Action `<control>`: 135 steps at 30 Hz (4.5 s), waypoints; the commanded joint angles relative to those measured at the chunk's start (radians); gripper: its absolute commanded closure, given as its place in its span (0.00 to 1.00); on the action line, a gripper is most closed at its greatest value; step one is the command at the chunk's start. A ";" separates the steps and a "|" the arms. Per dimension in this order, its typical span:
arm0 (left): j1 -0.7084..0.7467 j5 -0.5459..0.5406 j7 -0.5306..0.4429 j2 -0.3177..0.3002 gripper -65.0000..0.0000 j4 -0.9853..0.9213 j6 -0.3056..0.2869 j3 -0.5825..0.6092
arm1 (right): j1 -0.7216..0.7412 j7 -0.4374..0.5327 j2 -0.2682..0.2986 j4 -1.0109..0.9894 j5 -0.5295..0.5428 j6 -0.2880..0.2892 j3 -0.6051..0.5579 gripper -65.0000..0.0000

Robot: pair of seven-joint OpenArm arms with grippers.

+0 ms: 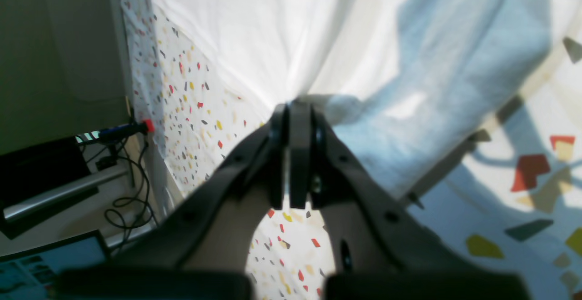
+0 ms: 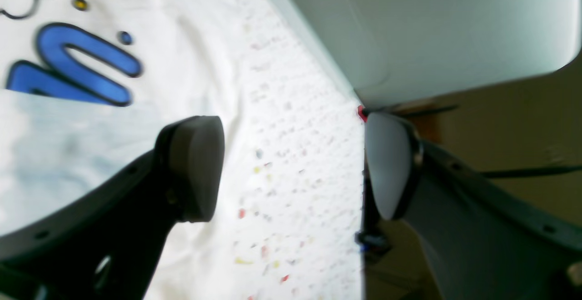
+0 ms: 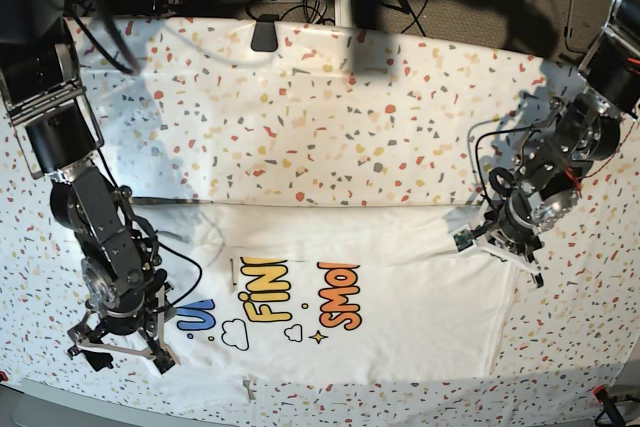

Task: Fold the T-shirt properly
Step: 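Lower the folded shoulder edge onto the shirt body and release, then regrasp the folded edge with both grippers, then drag the shirt toward the robot with both grippers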

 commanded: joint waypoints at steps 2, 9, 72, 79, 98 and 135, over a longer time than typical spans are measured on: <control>-0.028 -0.014 -0.005 -0.008 1.00 0.011 0.016 -0.011 | 0.042 0.012 0.011 0.012 0.023 0.016 0.009 0.27; -0.028 -0.023 -0.005 -0.009 1.00 0.011 0.015 -0.011 | 0.042 0.001 0.011 0.012 0.111 0.143 0.009 0.27; 0.083 0.122 0.063 0.007 0.65 0.142 -0.179 -0.010 | -0.016 -0.241 0.224 0.105 0.239 0.668 -0.389 0.30; 0.083 0.121 0.063 0.007 0.72 0.142 -0.158 -0.010 | -0.016 -0.156 0.224 0.105 0.098 0.556 -0.405 0.30; 0.084 0.117 0.062 0.008 0.86 0.123 -0.100 -0.010 | -0.019 -0.113 0.191 0.101 0.087 0.513 -0.405 0.74; 0.182 0.068 0.132 0.010 1.00 0.138 -0.045 -0.010 | -0.164 -0.293 0.312 0.306 0.198 0.386 -0.405 1.00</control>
